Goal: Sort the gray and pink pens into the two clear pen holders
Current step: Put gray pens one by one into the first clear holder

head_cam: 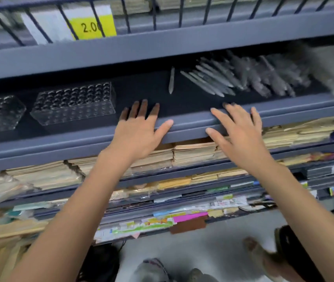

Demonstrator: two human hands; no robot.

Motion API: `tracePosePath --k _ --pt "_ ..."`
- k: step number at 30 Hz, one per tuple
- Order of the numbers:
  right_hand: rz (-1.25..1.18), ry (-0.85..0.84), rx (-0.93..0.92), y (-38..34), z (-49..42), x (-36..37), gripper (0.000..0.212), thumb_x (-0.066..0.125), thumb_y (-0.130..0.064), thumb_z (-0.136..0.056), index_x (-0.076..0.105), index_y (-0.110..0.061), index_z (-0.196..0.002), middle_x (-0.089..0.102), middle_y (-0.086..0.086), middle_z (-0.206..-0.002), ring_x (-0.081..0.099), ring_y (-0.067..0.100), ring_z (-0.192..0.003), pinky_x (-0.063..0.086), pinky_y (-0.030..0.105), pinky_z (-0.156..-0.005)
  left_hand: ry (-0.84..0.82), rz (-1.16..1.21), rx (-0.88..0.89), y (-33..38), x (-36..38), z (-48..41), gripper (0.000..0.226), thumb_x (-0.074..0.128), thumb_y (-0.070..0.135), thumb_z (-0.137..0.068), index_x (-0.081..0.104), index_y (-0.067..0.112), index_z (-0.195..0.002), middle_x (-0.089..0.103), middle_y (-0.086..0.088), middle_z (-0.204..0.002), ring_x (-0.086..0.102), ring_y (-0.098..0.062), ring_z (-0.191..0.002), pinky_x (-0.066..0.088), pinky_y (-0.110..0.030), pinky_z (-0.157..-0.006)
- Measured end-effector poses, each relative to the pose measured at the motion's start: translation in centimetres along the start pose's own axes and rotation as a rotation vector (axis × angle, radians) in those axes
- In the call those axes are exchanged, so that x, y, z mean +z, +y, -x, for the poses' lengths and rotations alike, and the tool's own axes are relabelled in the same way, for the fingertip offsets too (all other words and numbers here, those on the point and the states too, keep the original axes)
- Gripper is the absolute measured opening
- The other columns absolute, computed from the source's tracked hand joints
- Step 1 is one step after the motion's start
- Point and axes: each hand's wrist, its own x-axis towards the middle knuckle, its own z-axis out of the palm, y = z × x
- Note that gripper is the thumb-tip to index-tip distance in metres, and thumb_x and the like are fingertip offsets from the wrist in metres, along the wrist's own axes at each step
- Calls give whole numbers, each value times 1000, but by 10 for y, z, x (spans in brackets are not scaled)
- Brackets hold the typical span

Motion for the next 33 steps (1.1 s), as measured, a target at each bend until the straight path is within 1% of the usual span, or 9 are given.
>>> tracePosePath --k 4,10,16,20,23,26,27,31,33 --pt "74 106 -69 11 -4 13 58 28 -61 -100 43 -26 -144 47 8 -145 37 28 -138 17 51 -115 -95 48 -10 6 1 -43 96 -2 82 -78 8 30 -159 0 -4 -168 -3 -20 -154 -2 -43 -124" --pt "66 228 -97 12 -6 23 56 36 -60 -100 49 -24 -140 50 8 -142 41 27 -134 22 50 -113 -18 194 -51 16 2 -86 83 20 71 -95 10 20 -159 11 -6 -167 5 -20 -154 0 -42 -124" --pt "-228 243 -27 32 -17 12 41 44 -53 -99 62 -24 -121 62 -5 -127 51 19 -120 26 32 -99 -21 401 -69 47 -16 -123 78 34 70 -93 30 21 -153 38 -7 -157 33 -32 -144 27 -47 -117" --pt "-146 295 39 52 -29 -1 30 50 -34 -97 68 -13 -107 68 4 -107 54 29 -103 34 36 -86 12 233 -114 74 -36 -146 71 37 71 -92 55 17 -134 58 -13 -138 55 -38 -123 45 -38 -90" --pt "-212 277 44 58 -33 -6 24 54 -27 -95 69 -10 -102 69 7 -96 54 31 -96 35 37 -84 -121 215 -139 91 -49 -159 77 36 74 -91 49 18 -143 61 -12 -133 63 -32 -102 40 -27 -71" --pt "-299 259 90 65 -43 -13 23 55 -21 -93 71 -8 -102 70 10 -92 57 33 -94 40 36 -86 -235 264 -155 106 -62 -163 77 40 76 -90 53 18 -140 71 -7 -81 58 -22 -69 38 -24 -51" --pt "-321 246 113 67 -47 -15 24 54 -22 -92 72 -9 -103 70 9 -89 58 33 -92 39 32 -84 -260 258 -151 110 -65 -166 78 41 75 -91 52 16 -141 70 -6 -69 59 -22 -72 40 -24 -54" --pt "-441 194 199 76 -63 -20 19 56 -30 -90 68 -21 -102 55 -10 -58 54 18 -63 40 27 -65 -272 212 -168 123 -66 -172 80 43 72 -92 48 10 -143 60 -13 -134 55 -30 -120 37 -32 -80" --pt "-467 183 221 79 -68 -19 15 57 -32 -90 66 -24 -100 56 -9 -55 54 15 -58 40 26 -61 -326 250 -206 130 -66 -171 83 43 75 -90 52 8 -139 64 -15 -113 62 -34 -104 48 -35 -81"
